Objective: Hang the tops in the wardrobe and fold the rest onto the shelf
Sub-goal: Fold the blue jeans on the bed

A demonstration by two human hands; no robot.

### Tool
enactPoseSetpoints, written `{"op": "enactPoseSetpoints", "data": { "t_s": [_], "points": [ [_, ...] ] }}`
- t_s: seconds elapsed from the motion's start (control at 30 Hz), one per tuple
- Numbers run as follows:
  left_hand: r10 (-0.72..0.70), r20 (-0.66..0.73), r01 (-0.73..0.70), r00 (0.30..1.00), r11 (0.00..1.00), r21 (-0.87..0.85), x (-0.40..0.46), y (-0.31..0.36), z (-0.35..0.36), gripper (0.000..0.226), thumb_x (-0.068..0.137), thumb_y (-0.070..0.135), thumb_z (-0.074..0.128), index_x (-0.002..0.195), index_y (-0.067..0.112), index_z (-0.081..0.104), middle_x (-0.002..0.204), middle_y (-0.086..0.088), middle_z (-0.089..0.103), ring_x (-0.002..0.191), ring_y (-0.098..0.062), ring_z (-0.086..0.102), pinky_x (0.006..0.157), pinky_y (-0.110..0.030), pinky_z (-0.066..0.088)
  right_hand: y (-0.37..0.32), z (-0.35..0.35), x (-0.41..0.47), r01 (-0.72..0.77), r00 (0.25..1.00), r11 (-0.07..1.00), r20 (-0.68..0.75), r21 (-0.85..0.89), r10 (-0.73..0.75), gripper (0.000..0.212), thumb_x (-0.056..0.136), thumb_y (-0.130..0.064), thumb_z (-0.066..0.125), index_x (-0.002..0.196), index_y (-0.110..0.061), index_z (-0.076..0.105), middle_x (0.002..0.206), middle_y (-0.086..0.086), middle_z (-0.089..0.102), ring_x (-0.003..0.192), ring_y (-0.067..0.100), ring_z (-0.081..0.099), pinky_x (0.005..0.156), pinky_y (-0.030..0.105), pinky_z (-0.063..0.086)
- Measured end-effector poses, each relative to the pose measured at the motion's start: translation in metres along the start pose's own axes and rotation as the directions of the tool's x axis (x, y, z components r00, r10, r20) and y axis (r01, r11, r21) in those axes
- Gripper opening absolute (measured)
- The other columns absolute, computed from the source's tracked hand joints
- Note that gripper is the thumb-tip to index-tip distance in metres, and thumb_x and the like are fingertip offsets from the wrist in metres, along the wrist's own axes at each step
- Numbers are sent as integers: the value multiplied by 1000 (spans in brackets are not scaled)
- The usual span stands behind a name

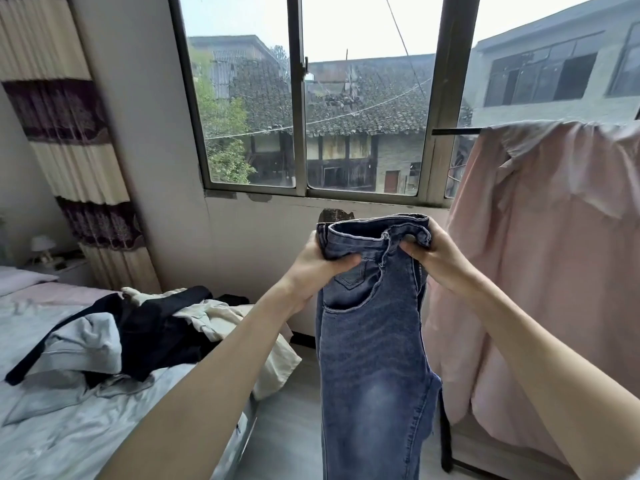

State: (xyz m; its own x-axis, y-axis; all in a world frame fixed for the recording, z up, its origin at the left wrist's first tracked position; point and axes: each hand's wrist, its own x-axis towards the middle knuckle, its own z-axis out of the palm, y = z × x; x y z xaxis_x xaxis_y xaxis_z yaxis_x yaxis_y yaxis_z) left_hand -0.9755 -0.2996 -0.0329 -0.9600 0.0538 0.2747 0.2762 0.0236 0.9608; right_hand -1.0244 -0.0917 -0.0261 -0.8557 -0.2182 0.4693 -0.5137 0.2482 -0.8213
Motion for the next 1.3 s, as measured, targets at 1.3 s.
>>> {"op": "enactPoseSetpoints", "data": {
  "t_s": [1.3],
  "points": [
    [-339, -935, -6, 99, 940, -342, -164, -96, -677, 48, 93, 18, 60, 136, 6, 43, 135, -20, 51, 107, -31, 58, 95, -48, 46, -100, 804, 166, 185, 669, 982, 727, 34, -152, 48, 96, -17, 52, 142, -13, 40, 138, 13, 49, 126, 27, 46, 103, 32, 36]
  ]
}}
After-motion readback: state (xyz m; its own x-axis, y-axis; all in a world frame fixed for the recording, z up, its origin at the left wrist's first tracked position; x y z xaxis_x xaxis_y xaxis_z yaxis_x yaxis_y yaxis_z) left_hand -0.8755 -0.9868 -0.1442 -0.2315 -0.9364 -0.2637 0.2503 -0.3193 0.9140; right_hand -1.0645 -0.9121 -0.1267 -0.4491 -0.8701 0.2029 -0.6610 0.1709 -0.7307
